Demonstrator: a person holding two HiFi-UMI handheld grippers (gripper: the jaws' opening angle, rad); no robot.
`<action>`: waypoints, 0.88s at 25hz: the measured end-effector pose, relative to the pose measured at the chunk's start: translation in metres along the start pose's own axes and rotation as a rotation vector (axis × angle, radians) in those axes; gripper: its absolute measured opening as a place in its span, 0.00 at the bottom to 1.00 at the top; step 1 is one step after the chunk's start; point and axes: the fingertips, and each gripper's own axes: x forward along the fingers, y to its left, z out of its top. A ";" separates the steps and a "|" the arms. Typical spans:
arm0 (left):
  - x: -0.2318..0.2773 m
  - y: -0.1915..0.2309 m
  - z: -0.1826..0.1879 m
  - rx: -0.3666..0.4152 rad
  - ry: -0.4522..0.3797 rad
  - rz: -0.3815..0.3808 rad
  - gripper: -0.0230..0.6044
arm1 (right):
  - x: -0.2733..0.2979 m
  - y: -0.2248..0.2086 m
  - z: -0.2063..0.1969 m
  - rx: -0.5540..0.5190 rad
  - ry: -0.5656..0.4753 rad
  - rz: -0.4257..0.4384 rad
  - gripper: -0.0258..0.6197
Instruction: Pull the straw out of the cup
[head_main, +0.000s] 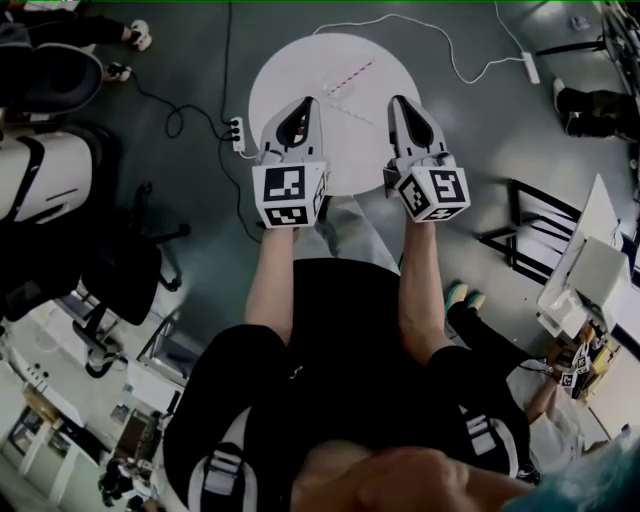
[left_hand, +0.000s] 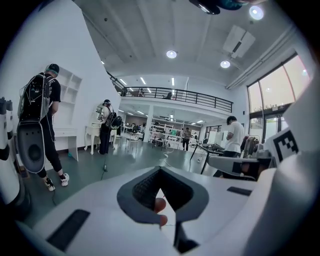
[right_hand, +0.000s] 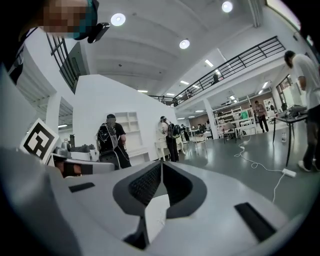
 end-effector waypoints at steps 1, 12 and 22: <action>0.003 0.003 -0.002 -0.003 0.006 0.009 0.04 | 0.005 0.000 -0.004 -0.008 0.019 0.015 0.07; 0.030 0.024 -0.025 -0.021 0.060 0.084 0.04 | 0.050 -0.026 -0.071 0.066 0.214 0.065 0.16; 0.043 0.042 -0.036 -0.023 0.104 0.129 0.04 | 0.089 -0.049 -0.130 0.196 0.333 0.073 0.21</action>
